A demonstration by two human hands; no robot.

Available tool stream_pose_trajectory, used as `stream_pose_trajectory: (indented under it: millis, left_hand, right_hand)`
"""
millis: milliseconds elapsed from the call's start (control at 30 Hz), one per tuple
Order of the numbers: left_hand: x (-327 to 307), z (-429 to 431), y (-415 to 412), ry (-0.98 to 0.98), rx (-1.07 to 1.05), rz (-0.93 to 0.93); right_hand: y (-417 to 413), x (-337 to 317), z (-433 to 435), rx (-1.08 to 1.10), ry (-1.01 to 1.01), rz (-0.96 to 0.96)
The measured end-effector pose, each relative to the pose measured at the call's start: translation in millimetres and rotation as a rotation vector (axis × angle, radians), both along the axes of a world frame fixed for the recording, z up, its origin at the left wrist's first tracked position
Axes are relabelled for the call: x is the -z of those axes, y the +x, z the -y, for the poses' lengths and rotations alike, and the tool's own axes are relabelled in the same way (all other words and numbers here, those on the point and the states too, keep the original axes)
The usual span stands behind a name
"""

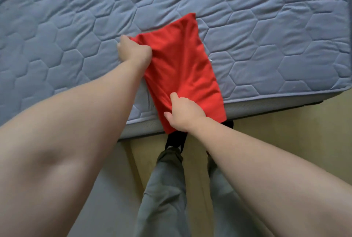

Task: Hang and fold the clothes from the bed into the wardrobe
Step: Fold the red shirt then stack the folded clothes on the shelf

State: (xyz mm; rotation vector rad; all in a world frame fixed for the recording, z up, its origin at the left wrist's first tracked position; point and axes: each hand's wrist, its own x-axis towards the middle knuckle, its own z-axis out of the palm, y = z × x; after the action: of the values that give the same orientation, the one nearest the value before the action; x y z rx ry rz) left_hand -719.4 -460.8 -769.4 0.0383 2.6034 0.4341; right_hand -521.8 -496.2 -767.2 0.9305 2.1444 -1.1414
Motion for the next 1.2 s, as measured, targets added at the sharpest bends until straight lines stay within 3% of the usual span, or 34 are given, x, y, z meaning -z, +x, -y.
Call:
stream_pose_trajectory:
  millis: [100,233,267,333,400,433,467,533,600,733,833,967,1100,1200]
  left_hand:
    - [14.5,9.7,3.1,-0.097,-0.112,0.024]
    - [32.0,24.4,7.4,-0.003,-0.2,0.217]
    - [34.2,27.7,8.4,0.008,-0.206,0.23]
    - [33.6,33.0,13.3,0.026,-0.232,0.3]
    - [26.0,41.0,22.3,0.094,-0.299,0.462]
    - [24.5,46.1,26.4,0.145,-0.329,0.589]
    - [23.9,51.5,31.0,0.189,-0.344,0.724]
    - [20.5,59.7,42.2,0.22,-0.342,0.889]
    - [17.6,63.6,52.8,0.238,-0.358,0.844]
    - [-13.9,62.2,61.4,0.356,-0.315,0.591]
    - [-84.0,53.7,65.0,0.416,-0.155,0.522]
    - [-210.9,38.7,73.5,0.501,0.154,0.594]
    - [-339.3,16.9,105.5,0.435,0.656,0.691]
    - [-414.4,-9.0,150.4,0.339,1.08,0.582]
  right_hand:
    - [4.9,2.3,-10.7,0.115,-0.237,-0.006]
    - [4.2,-0.9,-28.8,0.583,-0.575,0.014]
    - [4.8,0.0,-34.3,0.651,-0.516,-0.016]
    - [6.2,3.9,-51.3,0.698,-0.162,-0.067]
    - [8.3,10.3,-72.6,0.752,0.189,-0.072]
    - [7.4,13.0,-82.9,0.787,0.258,-0.047]
    - [5.6,17.1,-92.5,0.818,0.221,0.003]
    - [-1.3,22.4,-106.7,0.914,-0.079,0.065]
    - [-4.3,19.6,-115.1,0.965,-0.382,0.044]
    - [9.5,-17.4,-126.3,0.989,-0.554,-0.071]
    - [38.8,-80.5,-125.0,1.082,-0.543,-0.157]
    - [93.6,-208.9,-103.0,1.264,-0.465,-0.282]
    - [164.7,-343.3,-73.4,1.37,-0.357,-0.453]
    - [217.2,-423.3,-47.8,1.339,-0.136,-0.465]
